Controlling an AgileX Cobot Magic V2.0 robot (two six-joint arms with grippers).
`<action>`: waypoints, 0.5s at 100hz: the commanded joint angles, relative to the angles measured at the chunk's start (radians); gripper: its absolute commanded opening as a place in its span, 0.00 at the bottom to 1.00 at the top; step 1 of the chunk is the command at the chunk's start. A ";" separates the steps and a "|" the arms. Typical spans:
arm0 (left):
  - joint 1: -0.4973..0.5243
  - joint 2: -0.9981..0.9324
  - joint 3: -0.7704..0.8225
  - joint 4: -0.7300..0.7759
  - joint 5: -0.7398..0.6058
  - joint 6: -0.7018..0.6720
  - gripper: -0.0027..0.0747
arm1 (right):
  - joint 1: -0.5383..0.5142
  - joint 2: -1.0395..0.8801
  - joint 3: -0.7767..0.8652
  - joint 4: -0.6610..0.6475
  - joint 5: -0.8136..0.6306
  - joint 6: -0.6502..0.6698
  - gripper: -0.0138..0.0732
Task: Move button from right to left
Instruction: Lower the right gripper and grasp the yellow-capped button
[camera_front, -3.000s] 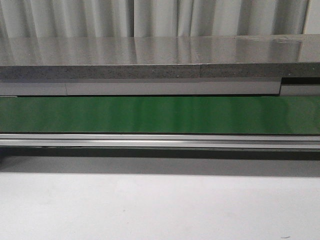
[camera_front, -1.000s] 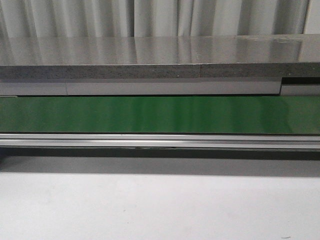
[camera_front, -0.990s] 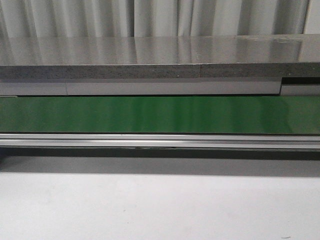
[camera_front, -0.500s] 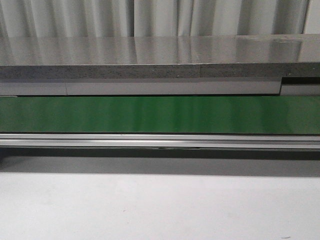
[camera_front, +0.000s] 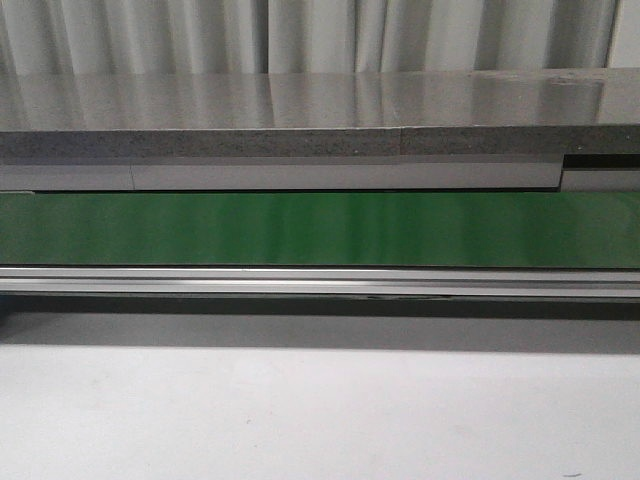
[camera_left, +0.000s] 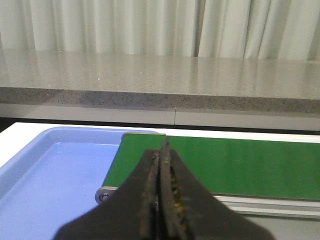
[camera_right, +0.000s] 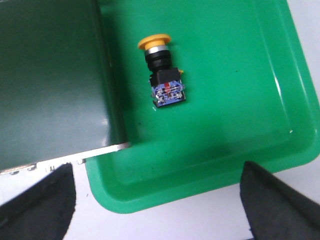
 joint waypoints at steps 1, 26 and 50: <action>0.003 -0.030 0.046 -0.009 -0.083 -0.010 0.01 | -0.035 0.049 -0.065 0.047 -0.021 -0.027 0.91; 0.003 -0.030 0.046 -0.009 -0.083 -0.010 0.01 | -0.053 0.249 -0.156 0.060 0.012 -0.002 0.91; 0.003 -0.030 0.046 -0.009 -0.083 -0.010 0.01 | -0.053 0.415 -0.258 0.068 0.011 0.013 0.91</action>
